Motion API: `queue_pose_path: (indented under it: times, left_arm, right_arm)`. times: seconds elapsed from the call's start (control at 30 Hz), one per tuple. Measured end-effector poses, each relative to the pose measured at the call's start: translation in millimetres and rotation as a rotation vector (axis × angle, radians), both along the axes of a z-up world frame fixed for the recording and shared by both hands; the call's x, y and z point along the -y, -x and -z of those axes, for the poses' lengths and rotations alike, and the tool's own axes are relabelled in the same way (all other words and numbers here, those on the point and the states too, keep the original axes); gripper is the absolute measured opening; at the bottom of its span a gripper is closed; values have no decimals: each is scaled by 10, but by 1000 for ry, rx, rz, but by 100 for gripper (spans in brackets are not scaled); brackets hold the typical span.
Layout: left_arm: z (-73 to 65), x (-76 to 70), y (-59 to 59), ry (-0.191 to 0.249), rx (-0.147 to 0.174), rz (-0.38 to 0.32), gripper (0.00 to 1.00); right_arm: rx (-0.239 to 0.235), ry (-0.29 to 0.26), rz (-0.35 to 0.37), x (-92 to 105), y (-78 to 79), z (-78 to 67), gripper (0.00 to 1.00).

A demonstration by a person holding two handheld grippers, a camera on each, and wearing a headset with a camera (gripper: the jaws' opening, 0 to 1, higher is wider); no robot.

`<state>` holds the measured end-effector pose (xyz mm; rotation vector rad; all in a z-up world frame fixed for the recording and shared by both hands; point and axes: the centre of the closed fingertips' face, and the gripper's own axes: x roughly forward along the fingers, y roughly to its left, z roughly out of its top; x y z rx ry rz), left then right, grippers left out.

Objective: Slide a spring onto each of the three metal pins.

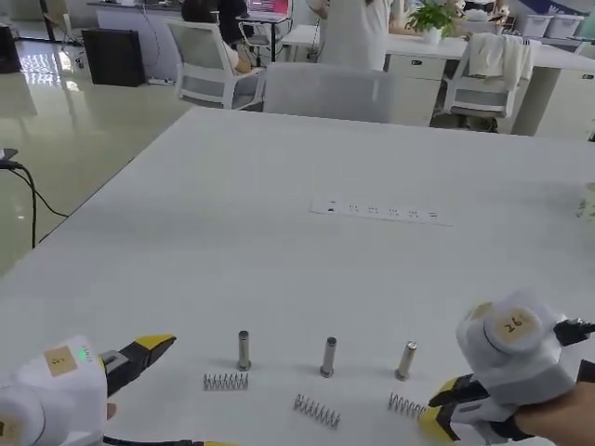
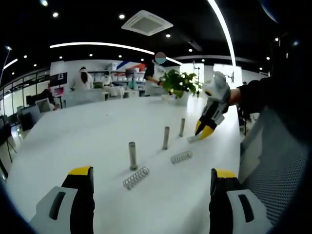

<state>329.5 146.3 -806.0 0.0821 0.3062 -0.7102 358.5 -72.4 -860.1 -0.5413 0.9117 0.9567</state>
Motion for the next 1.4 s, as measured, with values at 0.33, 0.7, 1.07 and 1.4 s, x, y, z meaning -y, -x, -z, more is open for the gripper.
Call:
queue_pose_path:
  times: [0.33,0.7,1.07,1.4]
  left_arm:
    - [5,-6,1,2,-2,-3,97]
    - [-1,-15,1,6,2,-6,97]
    - [-27,-34,30,10,11,-12,96]
    - [-43,15,62,11,9,18,90]
  right_arm:
    - [8,46,-38,6,-3,49,12]
    - [-18,30,-17,4,2,53,9]
    - [-12,25,-9,-42,1,-16,8]
    - [-9,28,-58,-150,90,-128,8]
